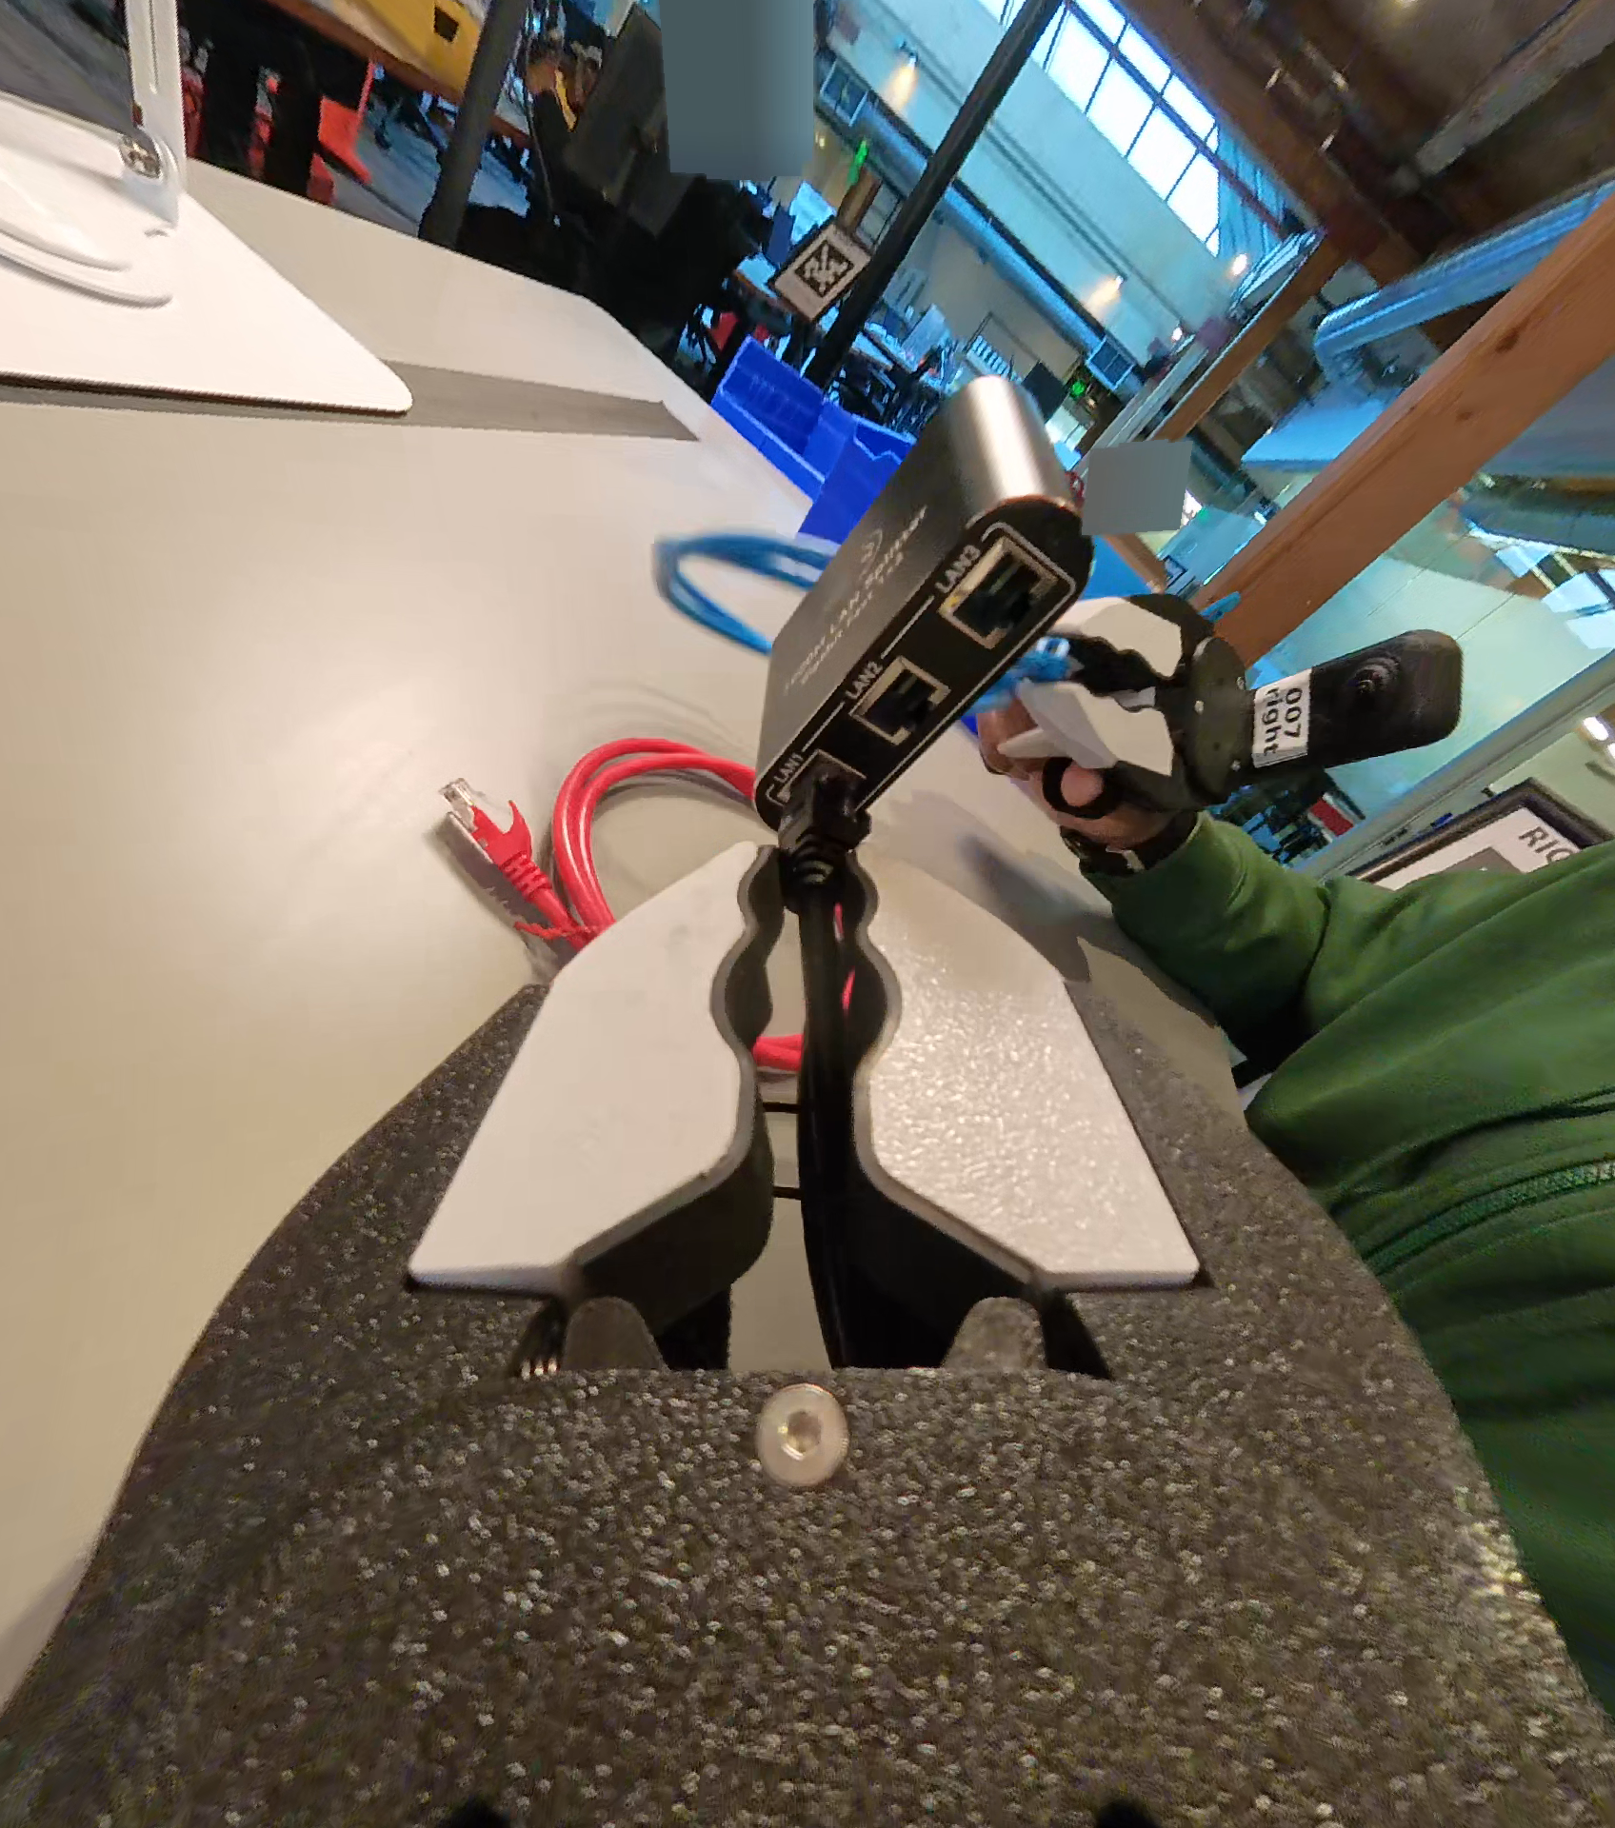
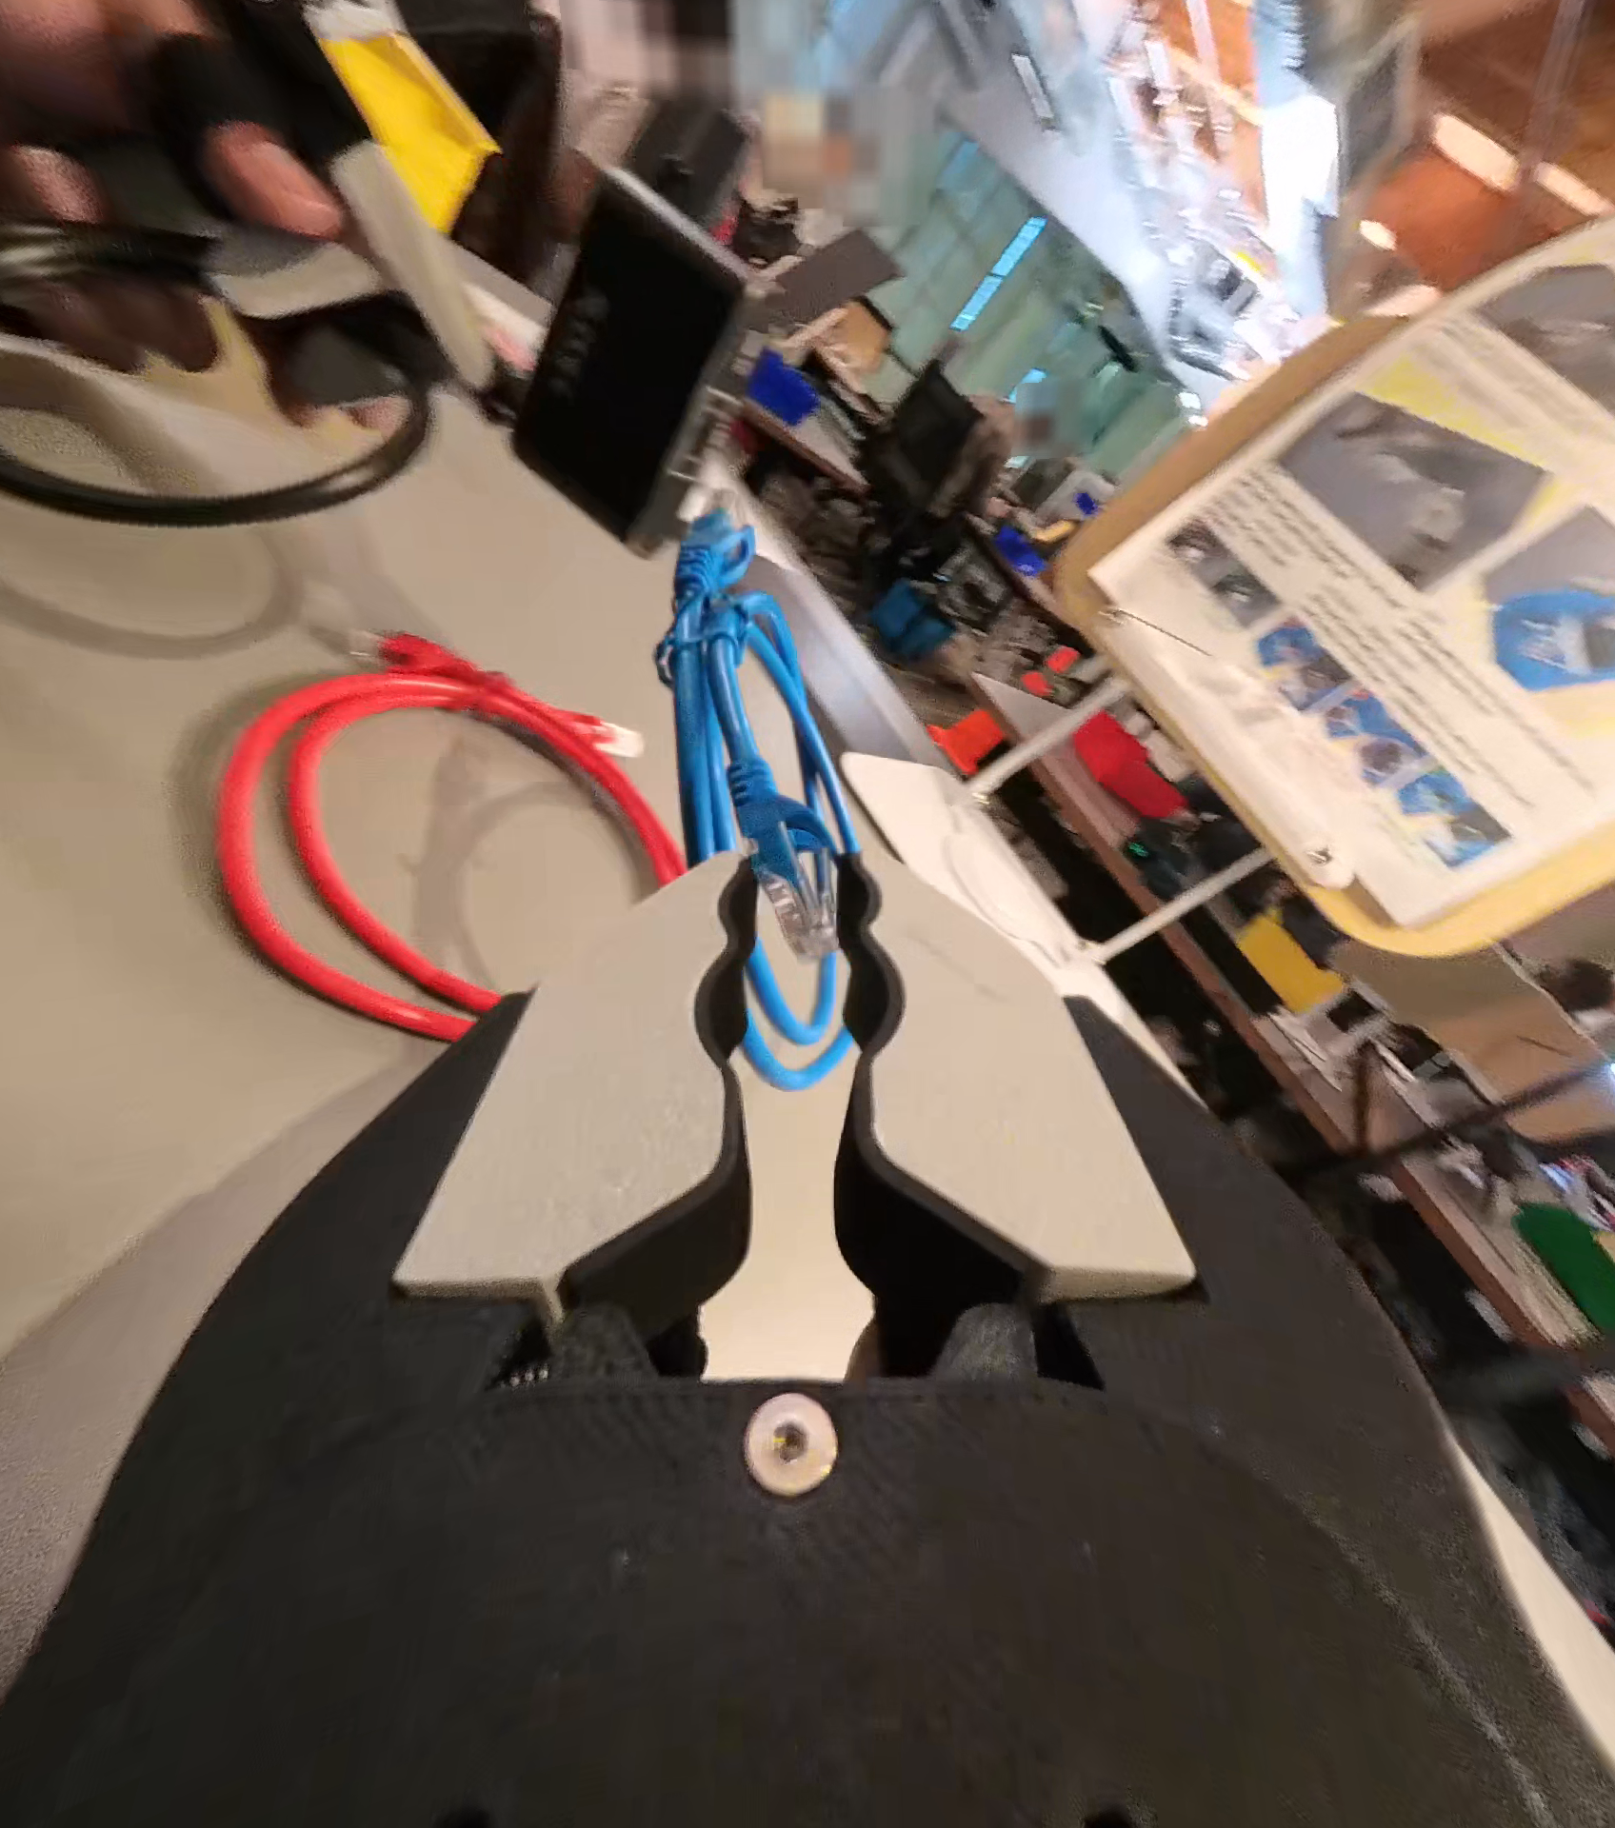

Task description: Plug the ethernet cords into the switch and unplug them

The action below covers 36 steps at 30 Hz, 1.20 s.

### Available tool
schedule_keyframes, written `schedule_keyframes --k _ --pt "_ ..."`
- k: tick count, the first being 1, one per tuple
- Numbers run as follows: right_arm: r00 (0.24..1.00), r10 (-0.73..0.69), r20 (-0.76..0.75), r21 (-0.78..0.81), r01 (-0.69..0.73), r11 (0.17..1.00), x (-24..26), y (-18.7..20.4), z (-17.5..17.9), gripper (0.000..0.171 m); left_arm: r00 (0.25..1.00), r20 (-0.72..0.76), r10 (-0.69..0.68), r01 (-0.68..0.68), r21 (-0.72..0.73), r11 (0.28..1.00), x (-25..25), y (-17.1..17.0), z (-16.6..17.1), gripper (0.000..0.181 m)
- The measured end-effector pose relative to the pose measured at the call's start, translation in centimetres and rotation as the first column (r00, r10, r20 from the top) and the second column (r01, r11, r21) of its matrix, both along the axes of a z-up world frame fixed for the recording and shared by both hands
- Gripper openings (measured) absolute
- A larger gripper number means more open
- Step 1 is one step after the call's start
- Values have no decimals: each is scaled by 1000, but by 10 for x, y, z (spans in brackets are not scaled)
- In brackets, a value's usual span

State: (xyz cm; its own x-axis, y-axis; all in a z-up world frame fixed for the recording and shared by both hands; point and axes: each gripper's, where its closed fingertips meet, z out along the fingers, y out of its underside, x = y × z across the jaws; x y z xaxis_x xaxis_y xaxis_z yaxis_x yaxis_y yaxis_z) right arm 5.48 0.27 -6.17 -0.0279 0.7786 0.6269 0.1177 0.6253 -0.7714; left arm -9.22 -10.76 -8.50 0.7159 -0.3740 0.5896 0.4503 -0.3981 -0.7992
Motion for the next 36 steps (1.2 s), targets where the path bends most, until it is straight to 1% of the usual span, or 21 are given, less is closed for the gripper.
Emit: schedule_keyframes --k 3,4,6,8,10,12,14,16,21,22,25,27,29,31,32,34,36 --pt "984 -162 -72 28 164 986 9 35 15 16 999 39 -30 29 14 999 8 2 2 12" --pt "974 -214 -68 27 217 976 12 47 16 16 997 59 -50 49 16 999 14 3 2 12" --pt "952 -307 -15 25 307 951 17 67 9 16 988 117 -104 104 9 995 30 6 2 12" --pt "928 -366 68 41 364 931 18 79 -4 16 973 166 -158 165 -28 986 52 10 -3 12" --pt "909 -386 156 29 387 922 17 81 -21 15 965 171 -198 214 -79 974 75 14 -14 12" --pt "897 -365 250 4 376 927 14 75 -39 15 958 159 -240 258 -102 961 94 17 -20 12" --pt "899 -305 315 -20 327 945 9 62 -52 15 955 134 -266 280 -98 955 107 19 -20 12" --pt "907 -236 349 -41 267 963 6 48 -60 16 955 109 -275 286 -102 953 114 20 -21 12" --pt "924 -26 381 -158 93 983 5 21 -65 41 962 80 -260 267 -110 957 114 22 -24 12" --pt "927 11 375 -191 65 980 6 18 -63 43 963 83 -257 265 -107 958 113 22 -23 12" --pt "931 176 321 -312 -71 947 13 3 -51 51 964 90 -252 260 -100 960 112 22 -22 12" --pt "917 288 275 -421 -154 894 15 -13 -44 54 963 97 -252 261 -91 961 115 23 -20 12" --pt "904 343 254 -488 -187 853 13 -25 -43 60 957 111 -267 276 -78 958 121 24 -18 12" --pt "895 376 239 -511 -214 833 11 -35 -42 69 952 110 -285 294 -72 953 130 24 -17 12" --pt "892 391 228 -523 -227 822 11 -40 -41 69 951 103 -291 299 -72 951 134 24 -18 12" --pt "886 411 216 -559 -233 796 9 -46 -41 64 946 96 -310 316 -66 946 142 24 -17 13" --pt "878 437 195 -589 -251 768 9 -50 -41 49 937 91 -337 342 -56 938 149 22 -16 14"
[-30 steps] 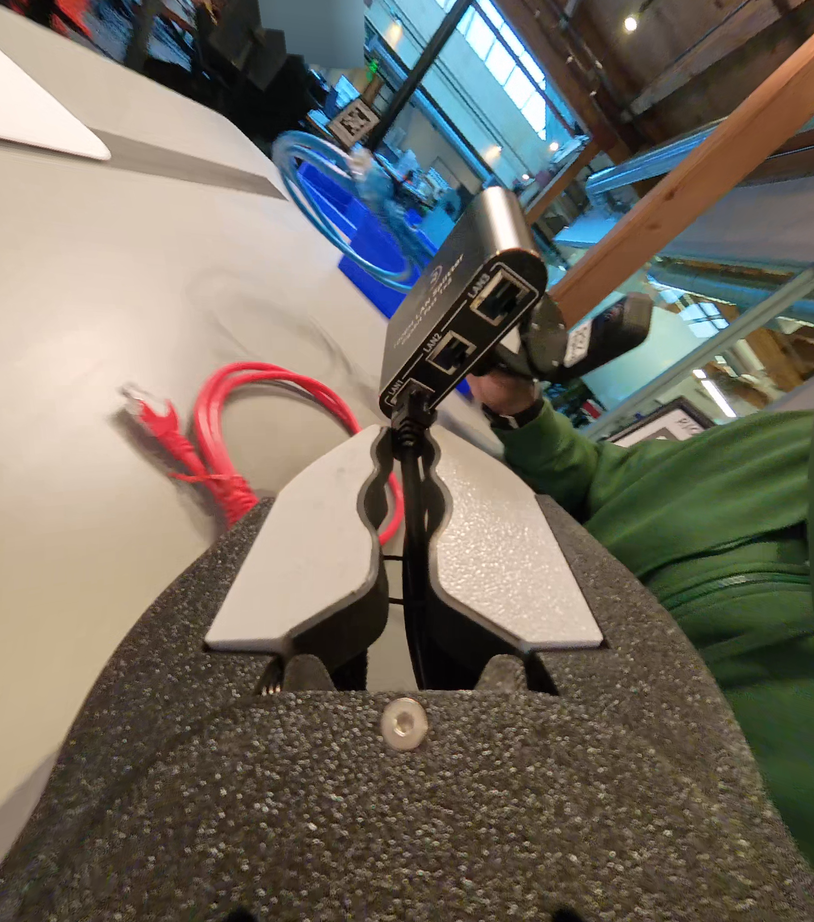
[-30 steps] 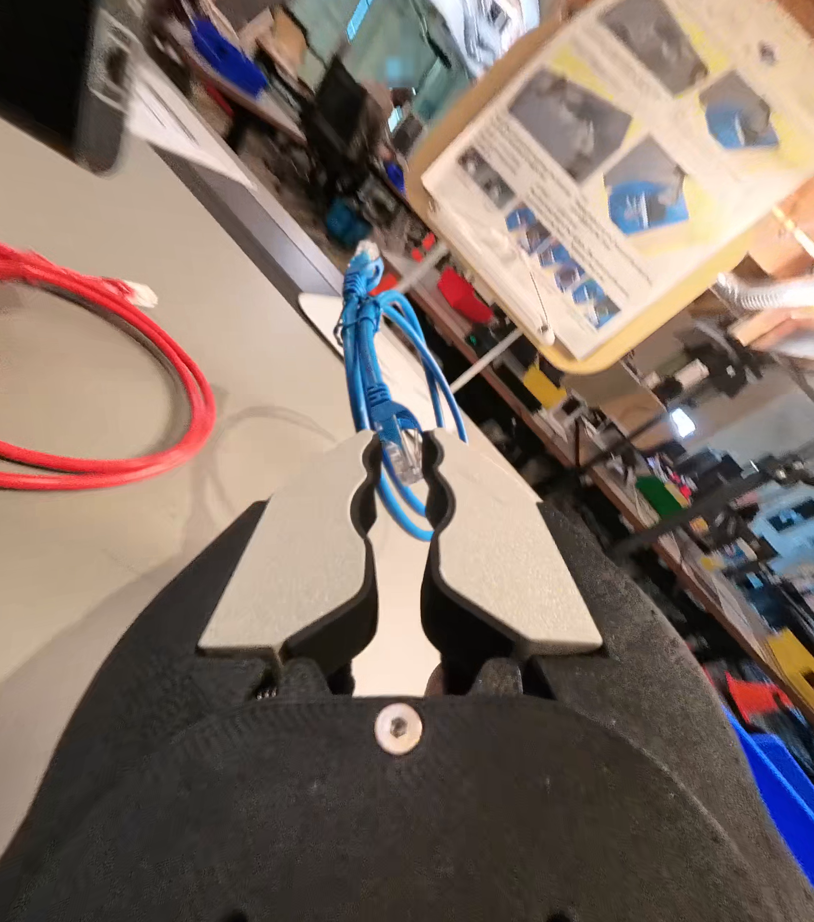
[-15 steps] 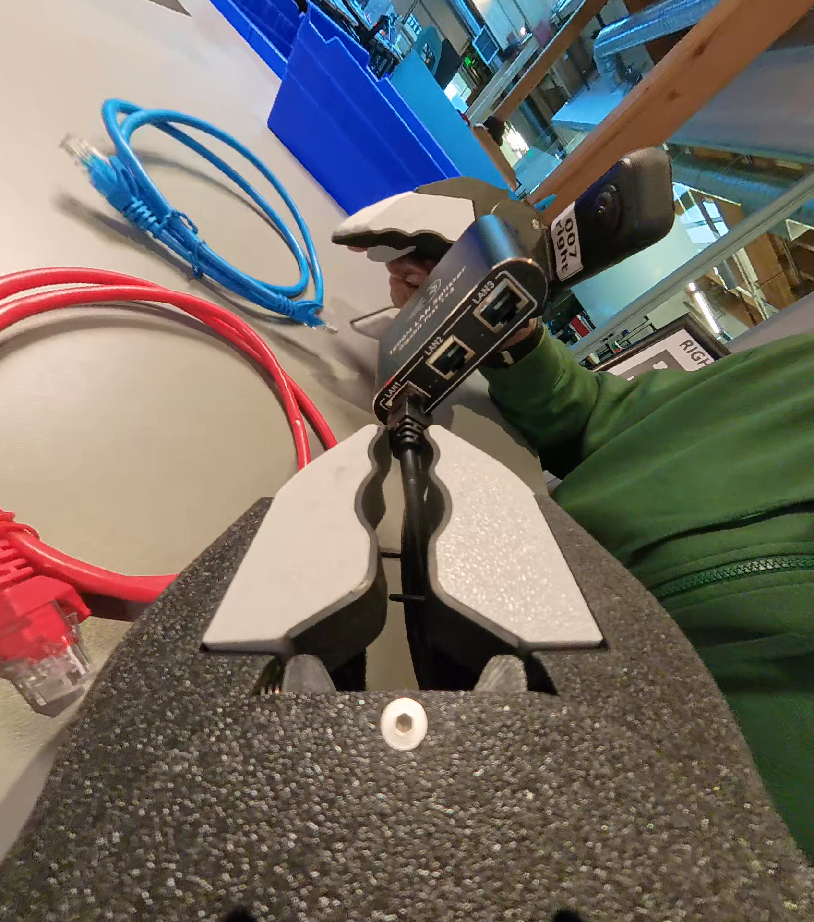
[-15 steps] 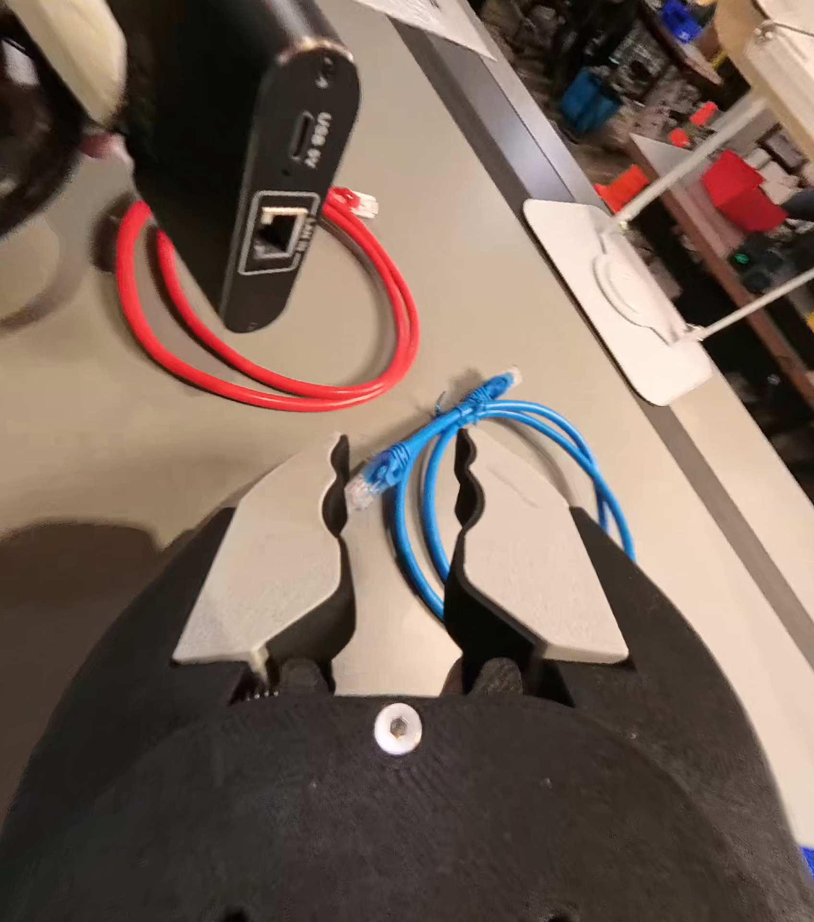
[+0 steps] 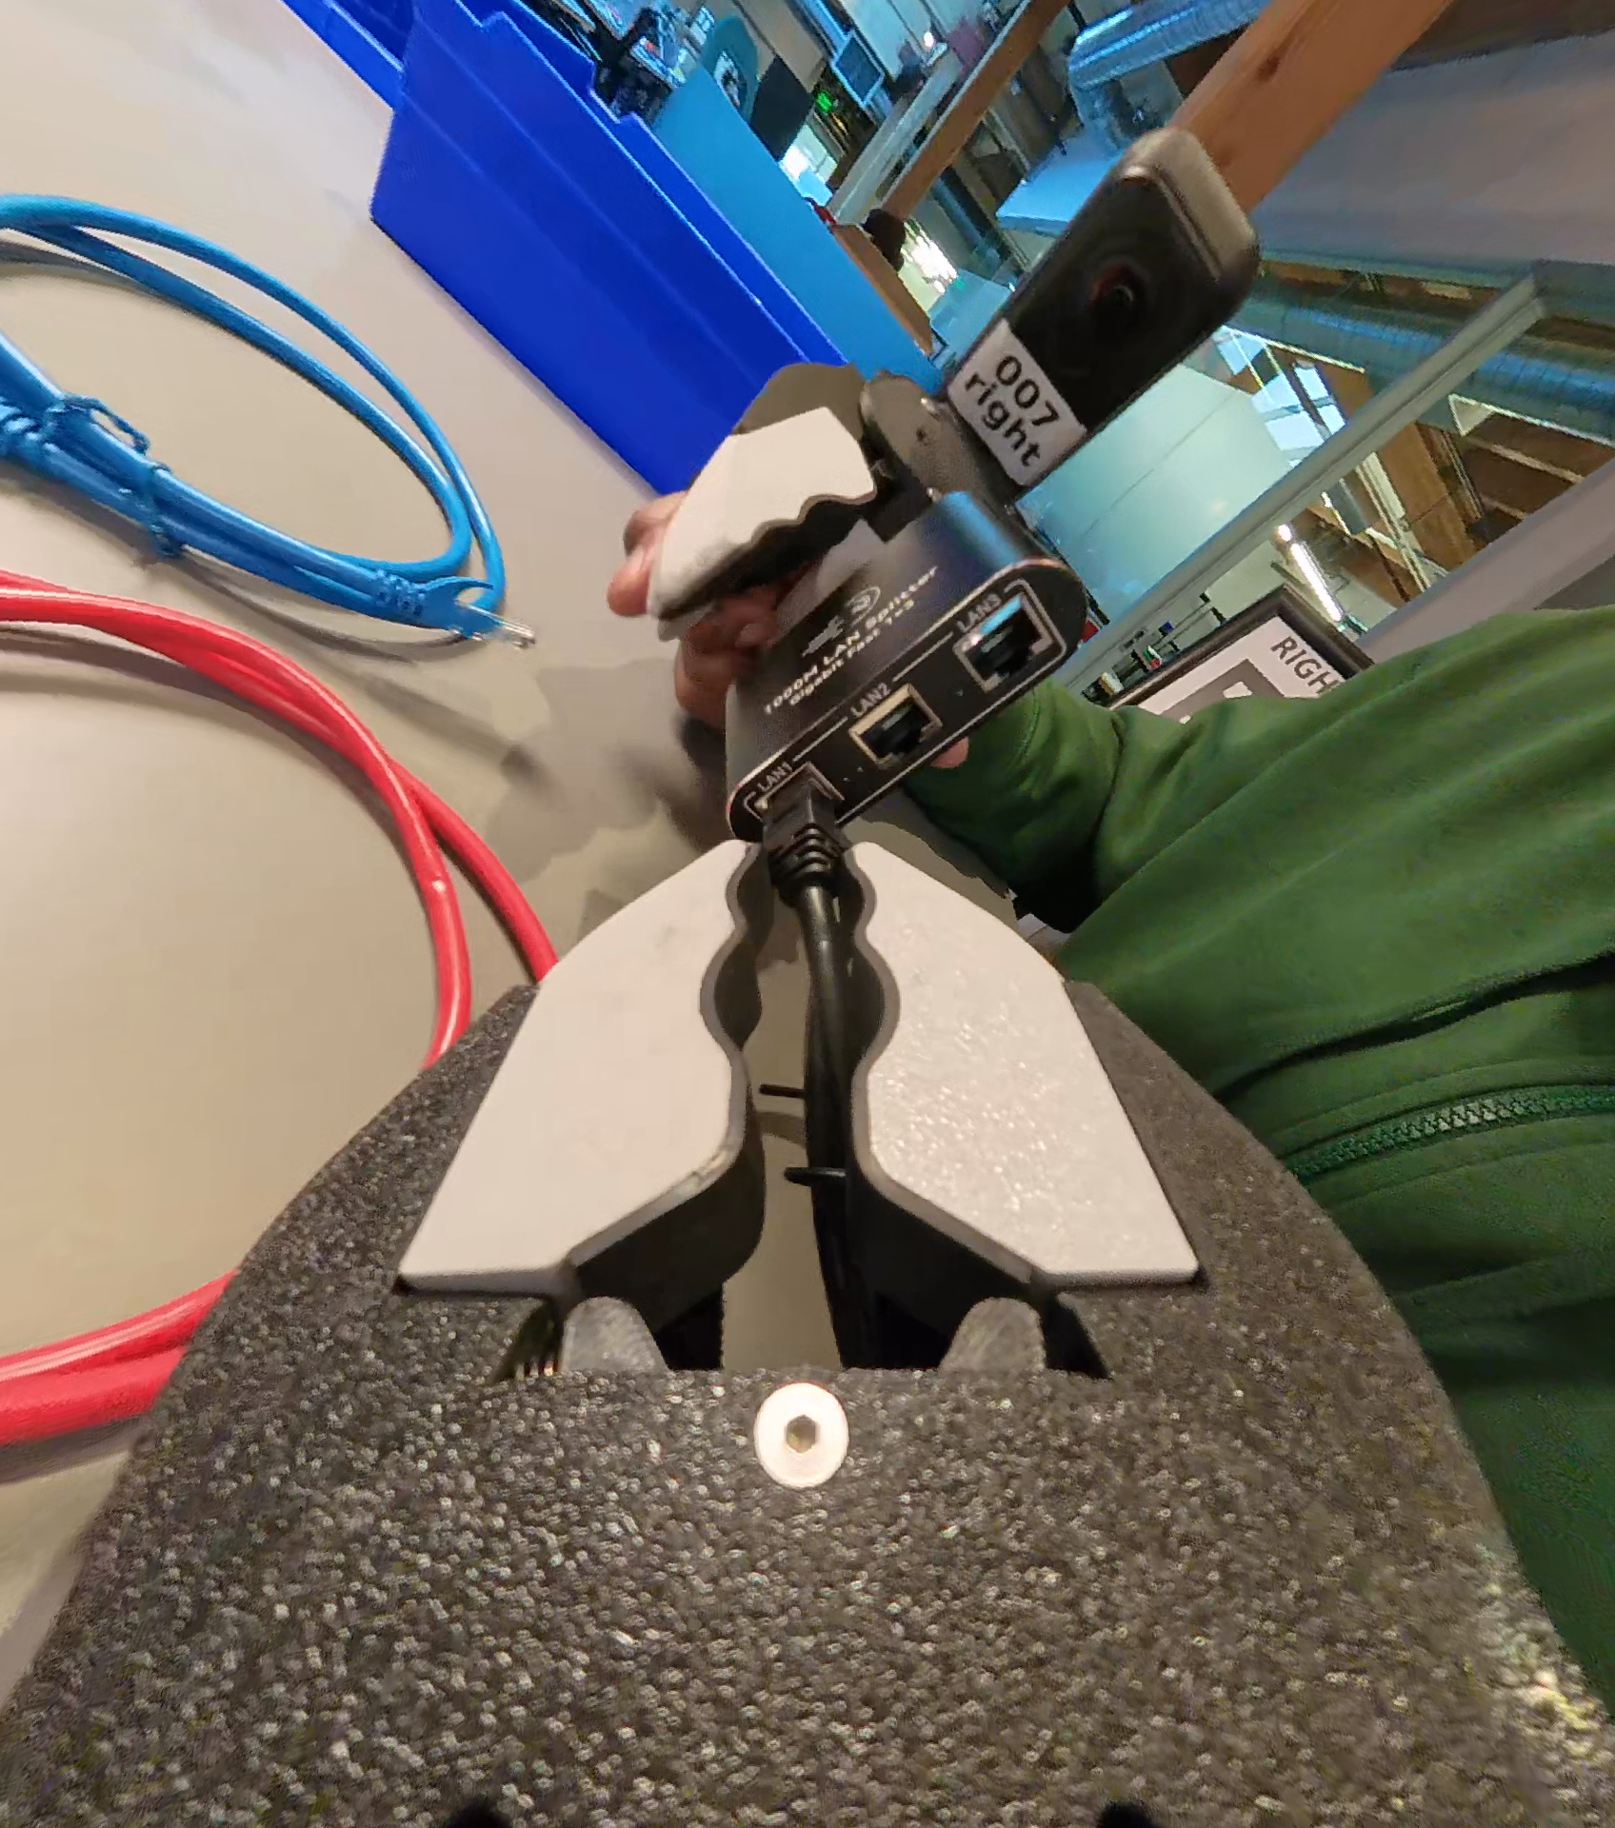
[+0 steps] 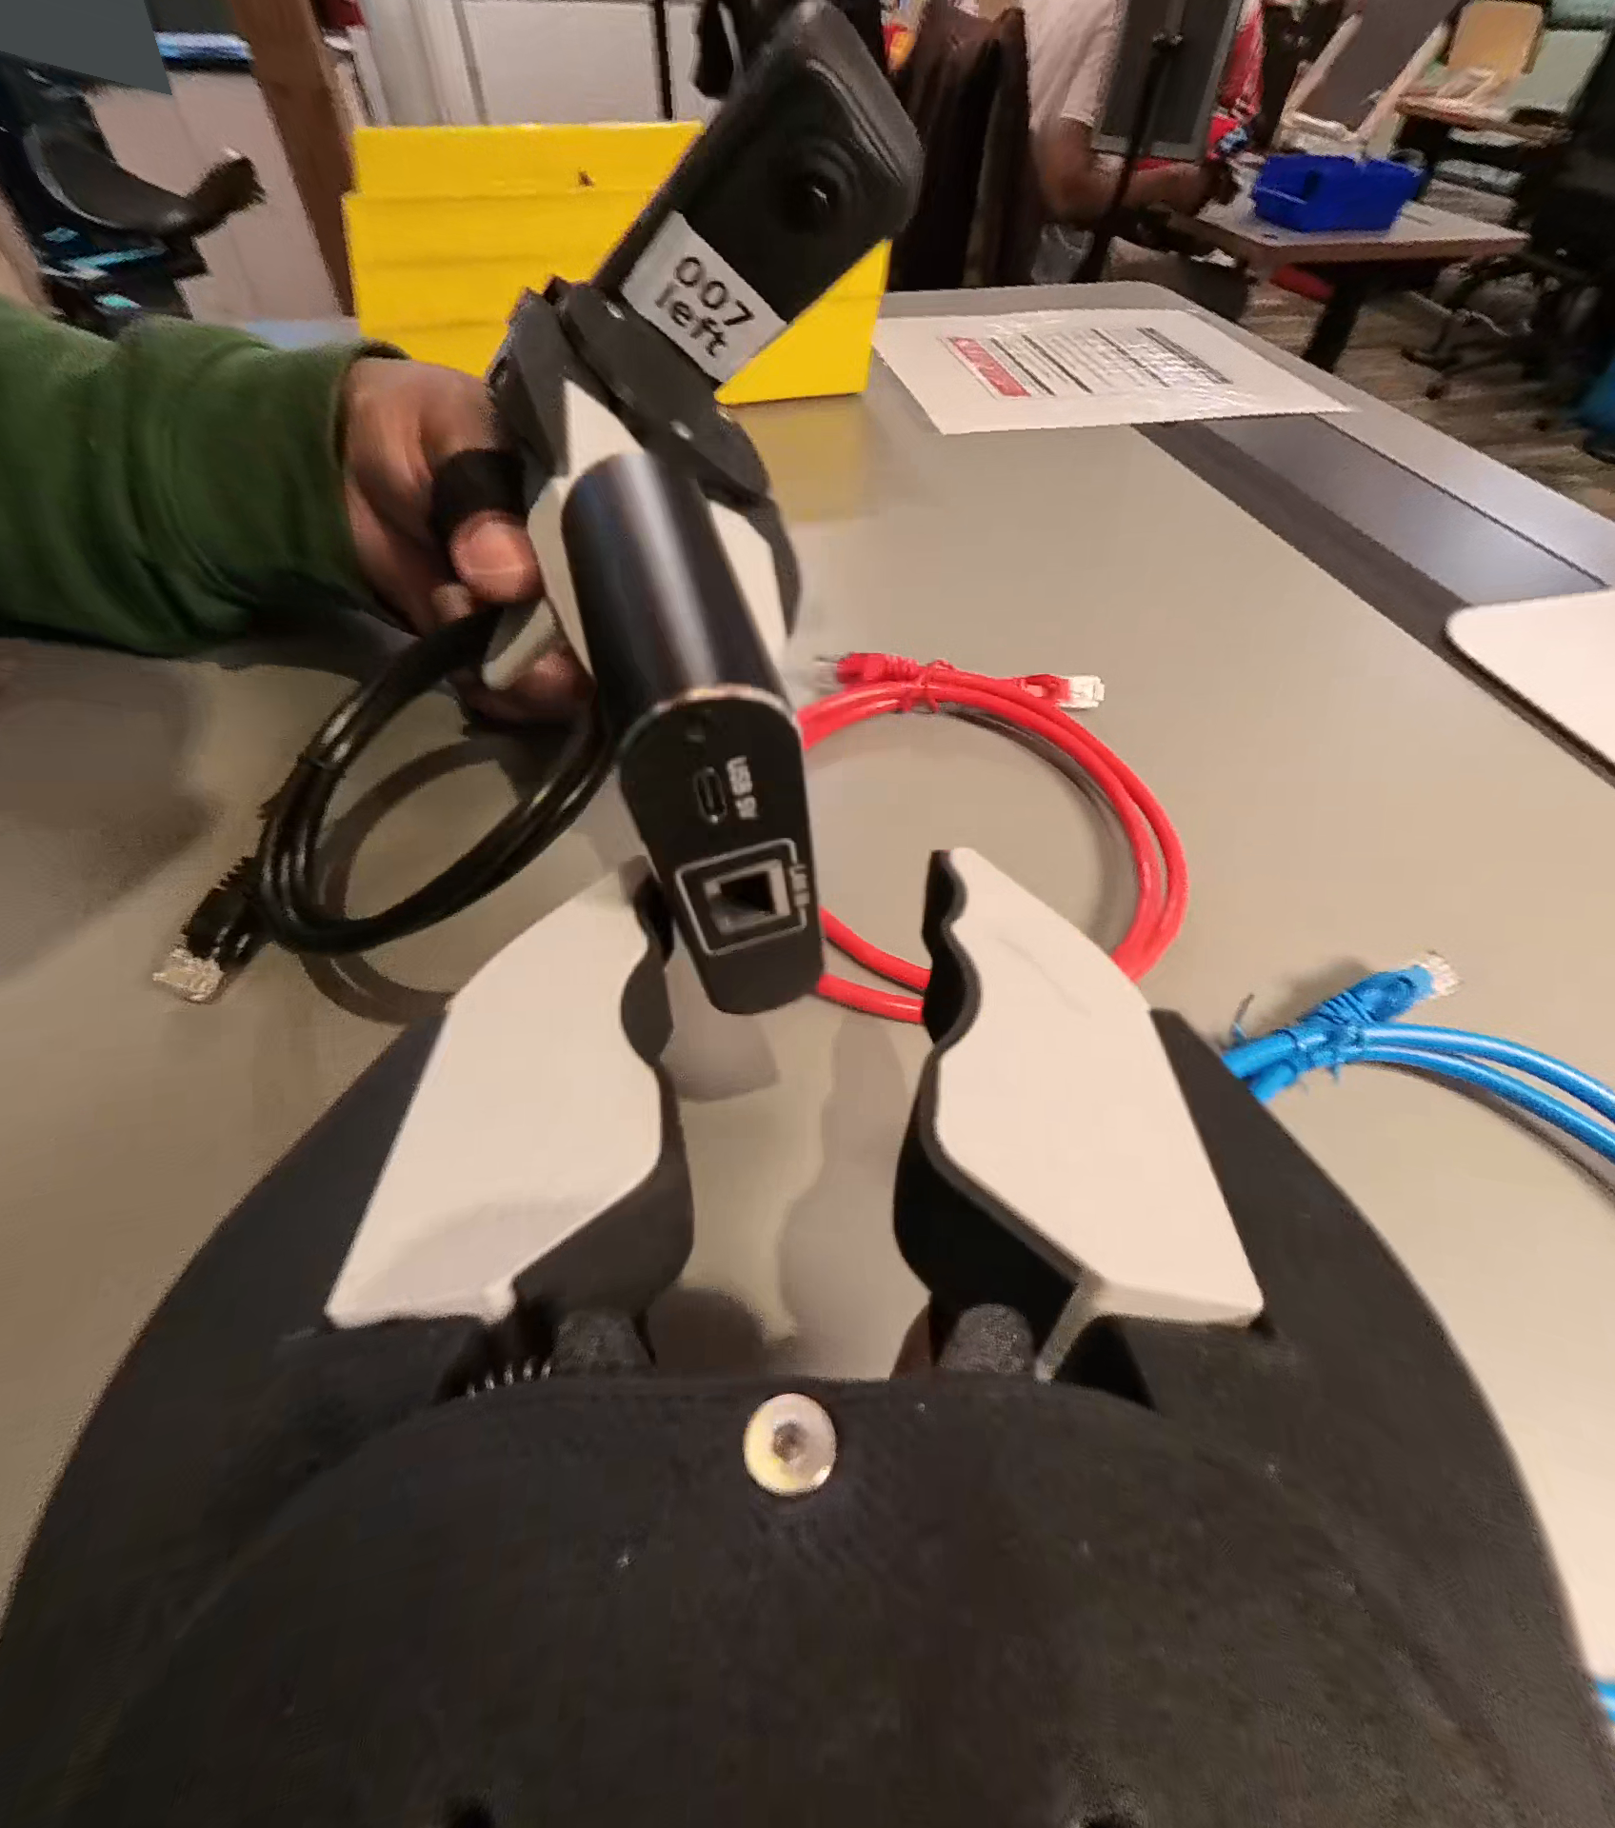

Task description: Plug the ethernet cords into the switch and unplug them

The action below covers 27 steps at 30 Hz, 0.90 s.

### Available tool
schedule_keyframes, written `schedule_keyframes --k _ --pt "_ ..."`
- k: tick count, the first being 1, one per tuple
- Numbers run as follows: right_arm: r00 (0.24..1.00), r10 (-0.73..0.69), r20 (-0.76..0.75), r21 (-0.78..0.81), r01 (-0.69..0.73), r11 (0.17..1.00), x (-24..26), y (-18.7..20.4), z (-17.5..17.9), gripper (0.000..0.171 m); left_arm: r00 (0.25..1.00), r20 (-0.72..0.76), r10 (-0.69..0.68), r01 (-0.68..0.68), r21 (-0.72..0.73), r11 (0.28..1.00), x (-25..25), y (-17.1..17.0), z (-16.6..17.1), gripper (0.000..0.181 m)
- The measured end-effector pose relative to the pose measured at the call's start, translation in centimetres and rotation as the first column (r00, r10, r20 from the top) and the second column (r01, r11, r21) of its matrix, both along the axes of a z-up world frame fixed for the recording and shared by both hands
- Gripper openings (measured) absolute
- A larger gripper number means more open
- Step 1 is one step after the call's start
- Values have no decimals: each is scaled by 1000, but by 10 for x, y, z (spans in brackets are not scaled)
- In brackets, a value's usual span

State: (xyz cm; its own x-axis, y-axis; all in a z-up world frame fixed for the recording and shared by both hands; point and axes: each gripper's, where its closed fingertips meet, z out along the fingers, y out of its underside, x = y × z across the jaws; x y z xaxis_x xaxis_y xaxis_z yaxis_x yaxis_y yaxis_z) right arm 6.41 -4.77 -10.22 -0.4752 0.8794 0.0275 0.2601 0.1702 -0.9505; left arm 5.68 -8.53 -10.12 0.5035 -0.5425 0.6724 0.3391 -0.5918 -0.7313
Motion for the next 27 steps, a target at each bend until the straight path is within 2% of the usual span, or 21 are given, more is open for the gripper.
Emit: schedule_keyframes --k 2,5,8,14,16,19,22,27 --pt "999 37 0 -24 -37 999 3 -5 0 32 1000 0 -6 6 14 1000 1 0 2 15" --pt "999 50 11 -30 -49 998 4 -5 -1 31 1000 -14 -26 27 47 999 1 -2 5 20" --pt "997 68 23 -52 -67 996 7 -7 -1 29 996 -92 -24 37 141 989 -2 -4 15 28" --pt "994 87 69 -82 -81 993 8 -11 -5 25 962 -236 140 -51 347 937 -20 -4 42 46" --pt "993 103 51 -94 -98 991 8 -16 -2 25 945 -293 143 -41 327 944 -16 -1 33 51" --pt "992 117 52 -81 -112 990 9 -21 -3 25 927 -368 75 24 257 966 -1 0 11 62" --pt "988 152 37 -80 -149 986 11 -28 -1 25 930 -366 42 62 269 961 11 -1 9 59" --pt "977 215 7 -61 -214 975 16 -42 2 25 931 -365 -27 137 279 950 27 -7 5 32"
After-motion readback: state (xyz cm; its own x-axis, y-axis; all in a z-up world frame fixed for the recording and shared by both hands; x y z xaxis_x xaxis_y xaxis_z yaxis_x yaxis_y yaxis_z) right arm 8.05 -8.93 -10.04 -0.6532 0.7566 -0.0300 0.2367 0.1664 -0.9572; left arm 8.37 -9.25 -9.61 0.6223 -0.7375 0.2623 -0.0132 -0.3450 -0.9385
